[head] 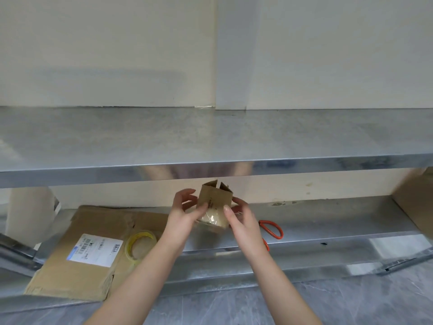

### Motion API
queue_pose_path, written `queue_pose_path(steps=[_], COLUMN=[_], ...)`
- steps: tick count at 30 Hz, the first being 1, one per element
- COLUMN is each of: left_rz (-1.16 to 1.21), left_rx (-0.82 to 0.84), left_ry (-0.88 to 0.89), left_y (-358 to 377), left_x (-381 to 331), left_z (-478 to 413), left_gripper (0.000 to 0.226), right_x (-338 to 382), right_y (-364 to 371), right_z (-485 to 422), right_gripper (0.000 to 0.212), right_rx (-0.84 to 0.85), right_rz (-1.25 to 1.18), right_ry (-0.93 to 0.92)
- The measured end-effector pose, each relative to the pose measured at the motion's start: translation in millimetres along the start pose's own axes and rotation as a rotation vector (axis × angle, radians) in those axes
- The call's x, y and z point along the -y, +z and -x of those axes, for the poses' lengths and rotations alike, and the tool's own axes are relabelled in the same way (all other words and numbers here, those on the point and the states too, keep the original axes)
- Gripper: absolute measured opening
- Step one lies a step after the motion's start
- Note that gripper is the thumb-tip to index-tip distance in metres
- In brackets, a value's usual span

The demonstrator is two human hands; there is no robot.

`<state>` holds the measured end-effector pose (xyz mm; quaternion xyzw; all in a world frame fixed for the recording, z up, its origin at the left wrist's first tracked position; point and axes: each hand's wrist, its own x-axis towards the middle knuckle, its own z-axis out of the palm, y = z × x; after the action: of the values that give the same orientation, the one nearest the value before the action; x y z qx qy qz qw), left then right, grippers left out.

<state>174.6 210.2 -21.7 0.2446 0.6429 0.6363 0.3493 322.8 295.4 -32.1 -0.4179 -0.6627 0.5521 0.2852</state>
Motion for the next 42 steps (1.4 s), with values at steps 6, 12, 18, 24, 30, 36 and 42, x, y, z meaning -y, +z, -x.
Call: queue_pose_path(steps=[6,12,18,24,30,36,42], left_rz=[-0.066,-0.175,-0.399,-1.322,-1.604,-1.608,-1.597], left_rx=[0.082,0.157,0.373,0.499,0.494,0.517,0.556], left_ry=[-0.081,-0.224,-0.151,0.383,0.594,0.648,0.645], left_y=[-7,-17,-31,-20,62,186,315], left_x=[44,88,72,43,35,52,62], left_z=[17,28,20,0,3,34,68], left_gripper=[0.055,0.066,0.067,0.084,0.075,0.071,0.07], right_x=[-41,-98,-100,-93,-98,-109,-124], right_y=[12,28,29,-23,-132,-264,-406], right_z=[11,29,30,38,57,81,88], right_gripper=[0.056,0.094,0.083,0.088,0.081,0.08,0.082], right_rx=[-0.006,0.06,0.018,-0.053,-0.109,-0.146,-0.143], right_rz=[0.037,0.114,0.06,-0.03,0.045,0.127,0.213], right_ry=[0.011,0.095,0.066,0.042,0.042,0.021,0.037])
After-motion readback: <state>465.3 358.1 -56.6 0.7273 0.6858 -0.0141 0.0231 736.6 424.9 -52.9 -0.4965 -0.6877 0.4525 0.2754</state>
